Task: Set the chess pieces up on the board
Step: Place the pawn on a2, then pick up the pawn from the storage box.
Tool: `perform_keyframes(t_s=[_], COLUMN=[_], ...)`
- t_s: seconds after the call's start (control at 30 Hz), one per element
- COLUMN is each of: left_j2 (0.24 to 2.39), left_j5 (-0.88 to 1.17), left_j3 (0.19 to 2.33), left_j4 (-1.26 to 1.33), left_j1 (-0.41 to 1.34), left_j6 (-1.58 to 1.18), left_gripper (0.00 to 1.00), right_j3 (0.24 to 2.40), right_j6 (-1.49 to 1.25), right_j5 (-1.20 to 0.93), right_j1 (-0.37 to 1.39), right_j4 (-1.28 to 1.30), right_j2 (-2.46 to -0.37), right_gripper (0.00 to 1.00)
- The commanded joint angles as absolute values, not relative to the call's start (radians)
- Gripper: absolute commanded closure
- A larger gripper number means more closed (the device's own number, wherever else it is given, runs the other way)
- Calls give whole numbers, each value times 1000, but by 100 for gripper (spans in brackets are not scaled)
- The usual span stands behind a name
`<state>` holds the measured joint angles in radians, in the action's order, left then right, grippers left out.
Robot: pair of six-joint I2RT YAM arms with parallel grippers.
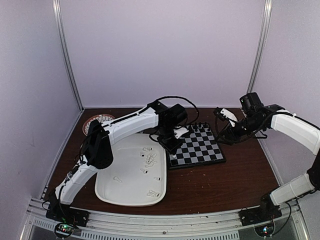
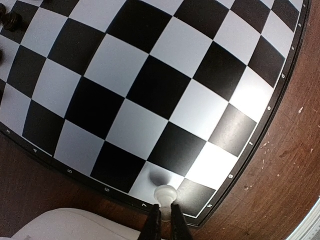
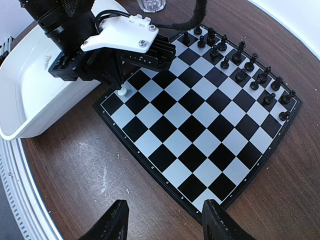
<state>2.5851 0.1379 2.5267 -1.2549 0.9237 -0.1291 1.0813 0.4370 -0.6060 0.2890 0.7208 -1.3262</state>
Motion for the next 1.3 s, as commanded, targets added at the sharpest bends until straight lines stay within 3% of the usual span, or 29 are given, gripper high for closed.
perform_keyframes(t_s=[0.0, 0.3, 0.53, 0.93, 1.07, 1.27], left_j2=[2621, 2628, 2617, 2459, 2284, 2081], left_j5=[133, 100, 93, 165, 144, -47], left_j3=[2542, 2543, 2552, 2543, 2415, 2107], left_j4=[-1250, -1255, -1254, -1190, -1133, -1169], left_j1=[914, 914, 914, 914, 914, 905], left_j6=[-128, -119, -126, -142, -143, -150], left_gripper=[99, 97, 75, 60, 57, 57], right_j3=[1072, 1070, 1067, 1066, 1067, 1053], right_j6=[428, 429, 428, 430, 435, 476], right_j5=[-606, -609, -609, -609, -608, -591], right_j1=[280, 279, 278, 278, 276, 278], right_j4=[707, 703, 702, 703, 706, 716], right_j2=[-1328, -1324, -1322, -1322, -1322, -1308], right_gripper=[46, 46, 46, 46, 46, 45])
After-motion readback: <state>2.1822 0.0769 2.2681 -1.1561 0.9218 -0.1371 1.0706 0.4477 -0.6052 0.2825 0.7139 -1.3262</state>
